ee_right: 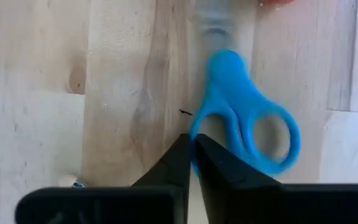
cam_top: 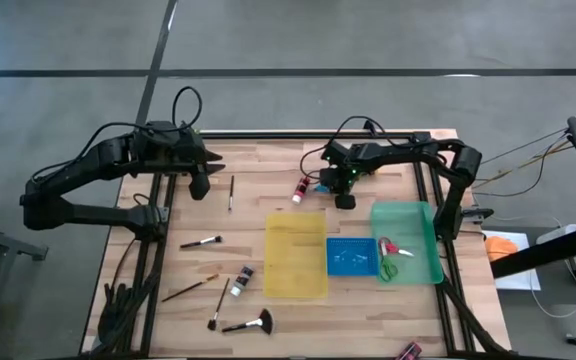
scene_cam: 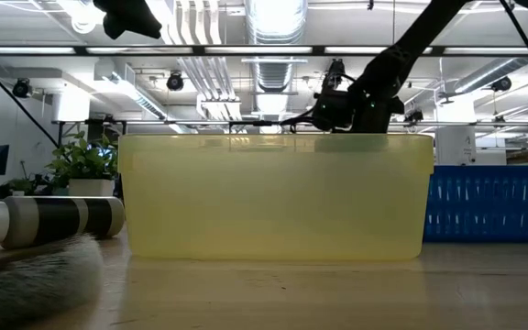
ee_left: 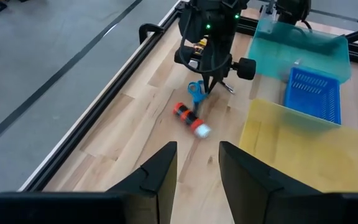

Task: Pick & Place Paint Supplies
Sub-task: Put the blue scissors into the green bin

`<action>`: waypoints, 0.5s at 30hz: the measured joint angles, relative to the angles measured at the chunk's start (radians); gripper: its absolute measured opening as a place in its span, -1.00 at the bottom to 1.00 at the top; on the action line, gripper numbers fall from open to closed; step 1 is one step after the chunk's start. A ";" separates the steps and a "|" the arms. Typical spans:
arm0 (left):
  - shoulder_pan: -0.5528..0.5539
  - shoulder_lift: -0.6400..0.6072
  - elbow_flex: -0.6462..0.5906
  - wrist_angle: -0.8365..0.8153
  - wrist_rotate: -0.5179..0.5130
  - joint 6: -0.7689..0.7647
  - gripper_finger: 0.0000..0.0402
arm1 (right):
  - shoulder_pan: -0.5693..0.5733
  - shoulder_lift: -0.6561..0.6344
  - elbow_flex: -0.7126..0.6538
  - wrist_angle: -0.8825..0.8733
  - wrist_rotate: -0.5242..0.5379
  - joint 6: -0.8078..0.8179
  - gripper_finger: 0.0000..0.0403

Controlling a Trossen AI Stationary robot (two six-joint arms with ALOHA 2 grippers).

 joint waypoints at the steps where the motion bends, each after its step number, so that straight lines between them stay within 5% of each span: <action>1: 0.000 0.000 0.000 0.000 0.000 -0.003 -0.36 | 0.006 0.000 0.001 -0.003 0.008 0.000 -0.93; 15: 0.000 0.000 0.001 0.004 0.025 -0.003 -0.36 | 0.093 -0.085 0.159 -0.339 0.140 0.098 -0.96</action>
